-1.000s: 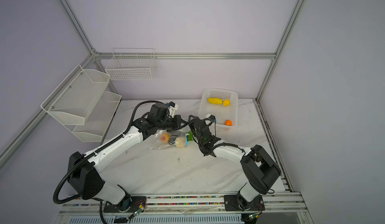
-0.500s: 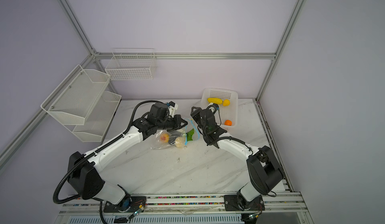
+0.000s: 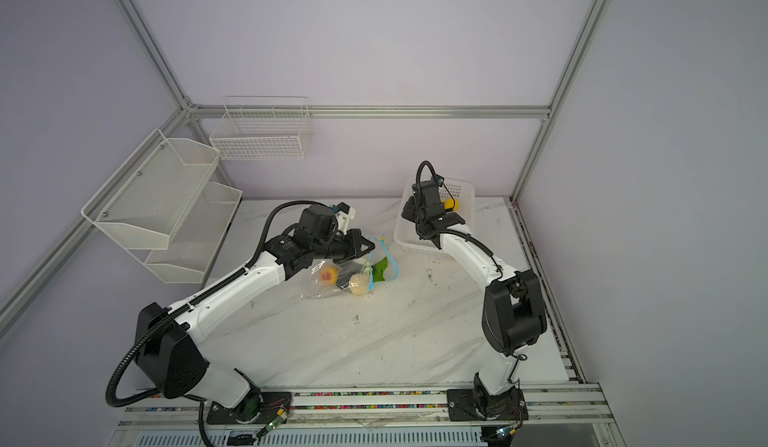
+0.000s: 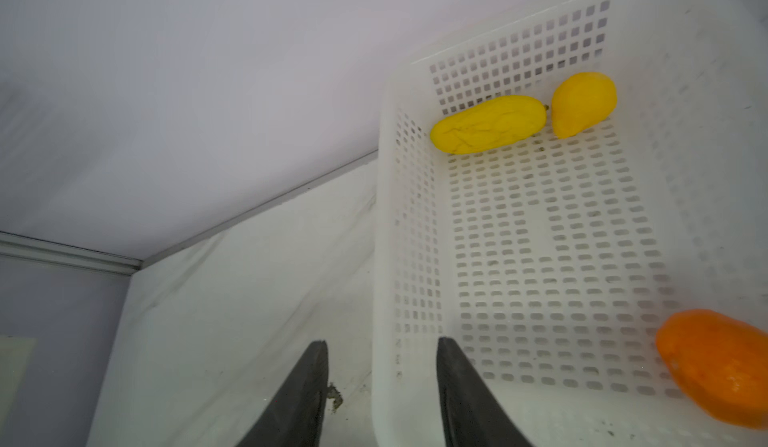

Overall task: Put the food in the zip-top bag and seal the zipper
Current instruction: 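Move the right gripper back over the food basket, then lower the right gripper onto the orange fruit in the basket and grasp it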

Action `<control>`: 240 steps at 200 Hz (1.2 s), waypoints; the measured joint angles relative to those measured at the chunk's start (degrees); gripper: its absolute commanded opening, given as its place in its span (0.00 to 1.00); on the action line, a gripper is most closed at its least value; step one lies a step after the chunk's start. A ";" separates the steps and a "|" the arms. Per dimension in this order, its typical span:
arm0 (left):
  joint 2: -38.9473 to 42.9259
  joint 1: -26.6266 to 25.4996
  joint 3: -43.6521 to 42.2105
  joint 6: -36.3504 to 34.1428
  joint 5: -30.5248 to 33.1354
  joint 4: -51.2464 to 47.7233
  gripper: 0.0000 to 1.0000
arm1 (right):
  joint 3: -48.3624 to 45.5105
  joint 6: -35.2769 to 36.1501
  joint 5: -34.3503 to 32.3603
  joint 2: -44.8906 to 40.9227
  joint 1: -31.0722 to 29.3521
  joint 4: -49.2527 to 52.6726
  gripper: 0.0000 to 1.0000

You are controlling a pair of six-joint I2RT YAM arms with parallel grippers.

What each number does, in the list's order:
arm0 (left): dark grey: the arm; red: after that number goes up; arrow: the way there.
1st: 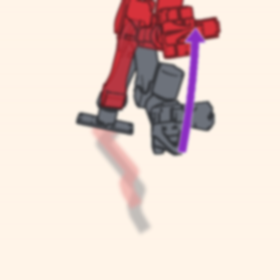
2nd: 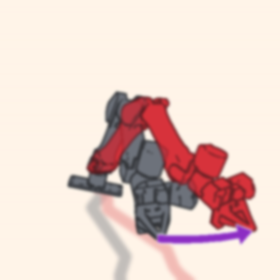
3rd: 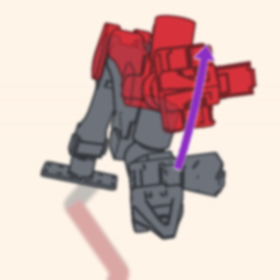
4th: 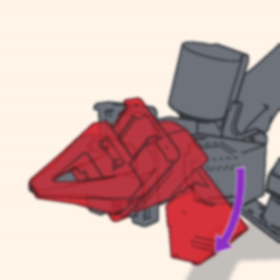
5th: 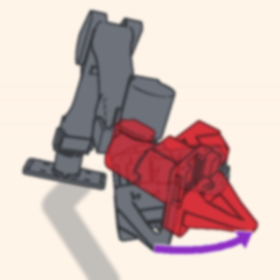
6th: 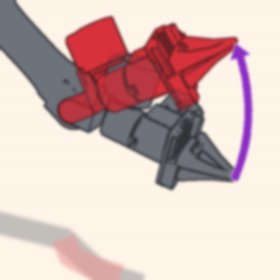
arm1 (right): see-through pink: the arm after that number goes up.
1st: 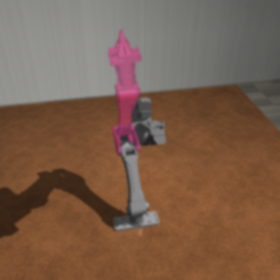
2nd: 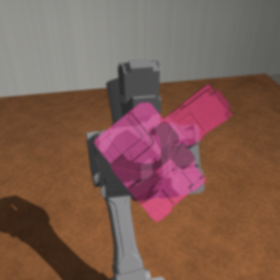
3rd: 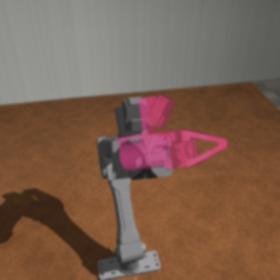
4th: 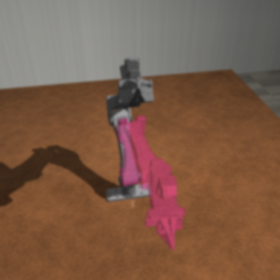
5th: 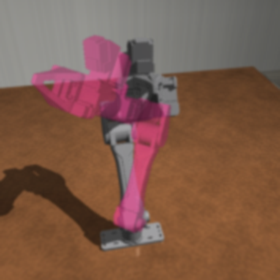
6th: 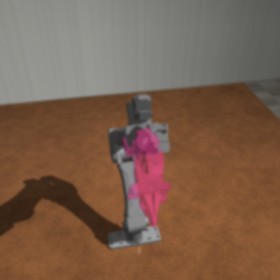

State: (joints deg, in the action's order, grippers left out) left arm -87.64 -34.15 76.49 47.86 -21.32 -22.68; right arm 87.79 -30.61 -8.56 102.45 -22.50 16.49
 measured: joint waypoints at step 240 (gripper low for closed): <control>-1.66 0.00 0.00 -0.46 -1.05 -0.52 0.00 | 9.07 12.72 -9.51 18.40 12.66 19.08 0.68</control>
State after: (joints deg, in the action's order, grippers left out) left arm -89.30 -34.15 76.49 47.40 -22.37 -23.20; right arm 96.86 -17.89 -18.06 120.86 -9.85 35.57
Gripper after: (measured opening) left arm 0.047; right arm 0.680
